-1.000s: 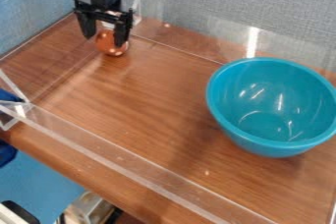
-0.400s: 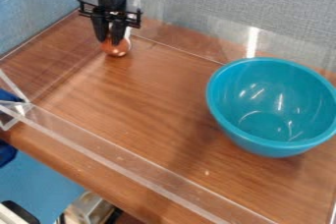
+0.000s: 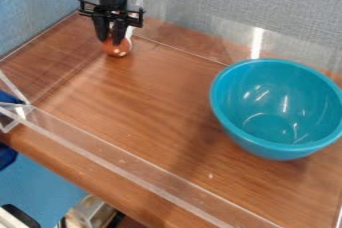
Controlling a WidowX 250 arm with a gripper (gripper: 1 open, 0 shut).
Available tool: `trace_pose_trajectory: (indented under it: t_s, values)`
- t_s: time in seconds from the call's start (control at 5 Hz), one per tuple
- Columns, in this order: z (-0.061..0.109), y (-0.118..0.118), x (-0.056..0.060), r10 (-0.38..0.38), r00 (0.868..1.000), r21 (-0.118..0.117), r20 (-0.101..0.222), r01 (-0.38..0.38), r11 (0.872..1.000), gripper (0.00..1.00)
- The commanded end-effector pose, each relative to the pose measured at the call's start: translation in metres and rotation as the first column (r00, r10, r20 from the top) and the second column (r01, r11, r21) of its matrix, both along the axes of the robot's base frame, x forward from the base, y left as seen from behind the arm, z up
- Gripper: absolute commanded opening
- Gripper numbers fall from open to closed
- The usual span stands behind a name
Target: Put the mushroom in the blue bowl
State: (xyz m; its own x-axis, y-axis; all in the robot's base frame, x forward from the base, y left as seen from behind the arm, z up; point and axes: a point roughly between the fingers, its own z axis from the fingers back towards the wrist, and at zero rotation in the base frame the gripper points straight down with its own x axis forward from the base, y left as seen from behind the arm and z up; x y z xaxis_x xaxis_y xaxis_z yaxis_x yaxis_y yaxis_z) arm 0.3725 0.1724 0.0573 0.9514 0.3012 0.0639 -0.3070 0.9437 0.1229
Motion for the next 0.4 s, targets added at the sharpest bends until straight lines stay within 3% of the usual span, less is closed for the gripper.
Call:
trace_pose_trajectory:
  t_s: [0.0, 0.2]
  values:
    - [0.04, -0.003, 0.006, -0.019, 0.996, 0.025, 0.083, 0.017, 1.0, 0.0]
    - [0.053, -0.011, 0.003, -0.034, 0.995, 0.019, 0.092, 0.032, 0.999, 0.0]
